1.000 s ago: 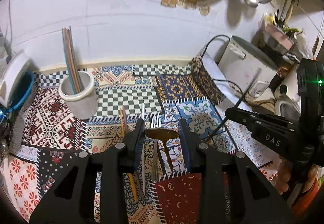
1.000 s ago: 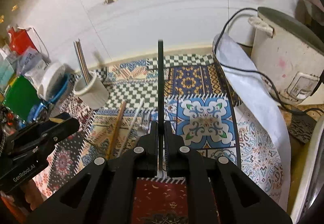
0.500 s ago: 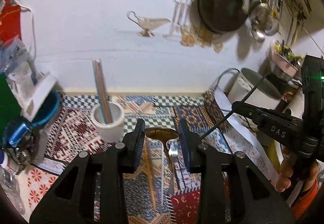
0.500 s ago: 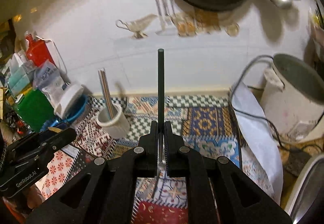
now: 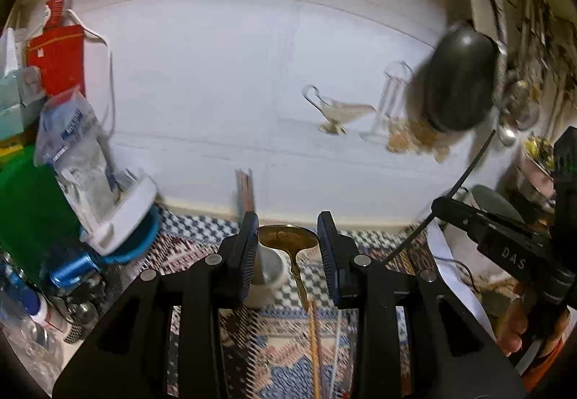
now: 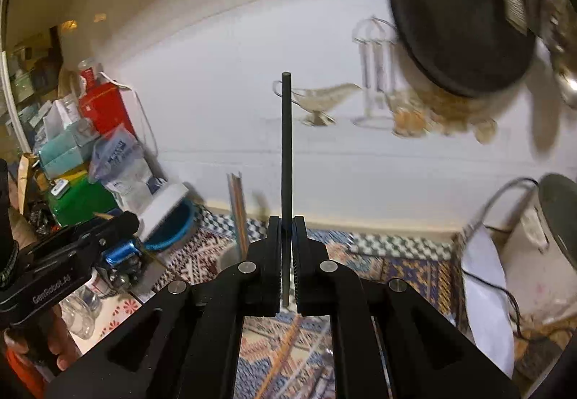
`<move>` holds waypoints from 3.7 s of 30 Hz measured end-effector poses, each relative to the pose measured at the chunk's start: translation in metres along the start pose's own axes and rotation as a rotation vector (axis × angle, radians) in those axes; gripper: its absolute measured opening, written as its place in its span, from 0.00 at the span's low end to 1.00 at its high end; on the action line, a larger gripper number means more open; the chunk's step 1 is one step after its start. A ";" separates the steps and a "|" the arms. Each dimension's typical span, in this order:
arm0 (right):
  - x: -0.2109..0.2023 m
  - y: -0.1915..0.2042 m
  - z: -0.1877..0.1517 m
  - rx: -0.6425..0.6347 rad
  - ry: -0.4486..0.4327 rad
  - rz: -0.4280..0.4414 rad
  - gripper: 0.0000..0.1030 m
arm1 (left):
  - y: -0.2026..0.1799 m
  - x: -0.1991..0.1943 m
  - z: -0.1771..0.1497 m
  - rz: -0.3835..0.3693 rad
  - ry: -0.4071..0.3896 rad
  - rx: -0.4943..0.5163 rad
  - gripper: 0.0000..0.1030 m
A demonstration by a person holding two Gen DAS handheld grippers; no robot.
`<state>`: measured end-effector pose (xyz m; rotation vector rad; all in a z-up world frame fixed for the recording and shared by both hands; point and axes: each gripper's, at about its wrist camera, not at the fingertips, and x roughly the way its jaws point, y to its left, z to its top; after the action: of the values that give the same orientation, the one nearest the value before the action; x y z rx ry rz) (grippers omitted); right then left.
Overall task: Organize utensils
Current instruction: 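Lift the spoon and chopstick and lower them into the white cup, then open both tools to release the spoon and chopstick into the cup, then move both tools back over the remaining utensils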
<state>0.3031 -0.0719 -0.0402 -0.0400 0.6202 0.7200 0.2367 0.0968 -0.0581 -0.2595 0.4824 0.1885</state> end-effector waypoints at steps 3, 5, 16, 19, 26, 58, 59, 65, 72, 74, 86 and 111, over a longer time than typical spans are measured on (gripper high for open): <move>0.014 0.010 0.009 -0.022 -0.003 0.027 0.05 | 0.011 0.006 0.011 0.023 -0.013 -0.019 0.32; 0.024 0.017 0.015 -0.036 -0.001 0.049 0.05 | 0.018 0.012 0.017 0.042 -0.020 -0.031 0.32; 0.091 0.028 0.019 -0.069 0.076 0.122 0.05 | 0.044 0.065 0.018 0.120 0.029 -0.074 0.31; 0.109 0.027 0.013 -0.068 0.117 0.130 0.05 | 0.051 0.082 0.008 0.121 0.066 -0.101 0.32; 0.146 0.024 -0.007 -0.089 0.225 0.121 0.05 | 0.059 0.122 -0.014 0.139 0.163 -0.106 0.32; 0.132 0.018 0.000 -0.089 0.255 0.108 0.34 | 0.046 0.120 -0.013 0.162 0.257 -0.065 0.38; 0.126 0.016 0.001 -0.089 0.243 0.105 0.35 | 0.045 0.114 -0.011 0.162 0.247 -0.063 0.41; 0.091 0.007 0.000 -0.085 0.192 0.080 0.40 | 0.036 0.085 -0.008 0.146 0.214 -0.044 0.50; 0.077 -0.011 -0.027 -0.063 0.230 0.012 0.42 | 0.027 0.072 -0.024 0.127 0.237 -0.002 0.58; 0.078 -0.018 -0.039 -0.045 0.259 -0.002 0.42 | 0.024 0.072 -0.035 0.126 0.256 0.017 0.59; 0.103 -0.051 -0.152 0.100 0.540 -0.077 0.42 | 0.020 0.095 -0.118 0.095 0.448 0.011 0.59; 0.097 -0.075 -0.217 0.118 0.608 -0.183 0.07 | 0.001 0.112 -0.210 0.065 0.642 0.027 0.59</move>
<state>0.2941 -0.1221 -0.2842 -0.2097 1.2227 0.4862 0.2432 0.0499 -0.2913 -0.2765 1.1301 0.1601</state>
